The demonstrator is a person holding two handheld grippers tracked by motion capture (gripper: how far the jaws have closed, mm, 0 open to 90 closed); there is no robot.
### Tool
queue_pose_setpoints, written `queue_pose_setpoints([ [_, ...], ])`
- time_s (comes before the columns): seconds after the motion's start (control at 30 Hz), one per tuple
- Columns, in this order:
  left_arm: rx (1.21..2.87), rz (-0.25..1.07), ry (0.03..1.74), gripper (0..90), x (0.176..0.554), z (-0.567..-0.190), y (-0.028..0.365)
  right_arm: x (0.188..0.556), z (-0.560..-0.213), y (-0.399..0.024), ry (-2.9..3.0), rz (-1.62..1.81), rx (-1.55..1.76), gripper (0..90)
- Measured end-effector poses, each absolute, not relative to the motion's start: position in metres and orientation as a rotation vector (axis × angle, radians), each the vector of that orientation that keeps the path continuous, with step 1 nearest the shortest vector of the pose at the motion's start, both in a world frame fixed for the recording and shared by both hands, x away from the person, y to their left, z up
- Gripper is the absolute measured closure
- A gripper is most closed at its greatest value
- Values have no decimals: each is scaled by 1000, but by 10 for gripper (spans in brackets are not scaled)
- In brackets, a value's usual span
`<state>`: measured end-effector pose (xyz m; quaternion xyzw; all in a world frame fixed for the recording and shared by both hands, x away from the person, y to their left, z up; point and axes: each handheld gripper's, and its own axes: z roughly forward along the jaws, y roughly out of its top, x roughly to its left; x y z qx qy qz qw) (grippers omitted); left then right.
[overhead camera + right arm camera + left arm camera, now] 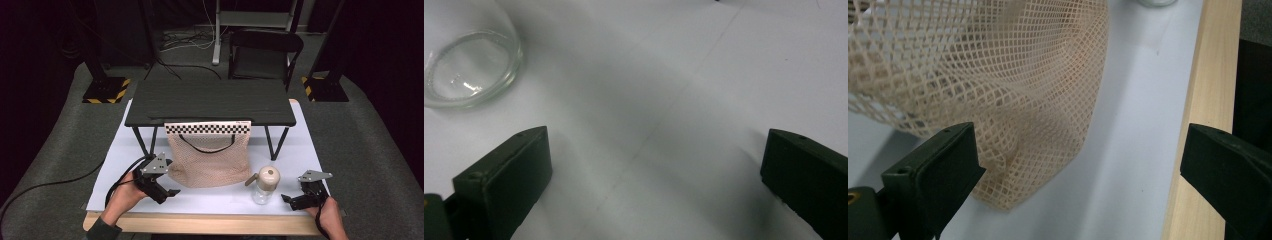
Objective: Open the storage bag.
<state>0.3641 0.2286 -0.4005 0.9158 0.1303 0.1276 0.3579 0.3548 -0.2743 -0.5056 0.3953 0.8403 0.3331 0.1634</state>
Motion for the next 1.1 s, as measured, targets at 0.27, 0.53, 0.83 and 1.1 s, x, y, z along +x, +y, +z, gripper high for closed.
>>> queue_pose_setpoints([
  [0.27, 2397, 358, 279, 21, 366, -389, 210, 355, -506, -274, 2396, 950, 1126, 0],
  [0.53, 2406, 376, 220, 19, 371, -376, 187, 355, -506, -274, 2396, 950, 1127, 0],
  [0.83, 2395, 408, 170, 20, 375, -368, 169, 355, -506, -274, 2397, 950, 1126, 0],
  [1.1, 2400, 423, 122, 17, 381, -366, 155, 355, -506, -274, 2396, 950, 1127, 0],
])
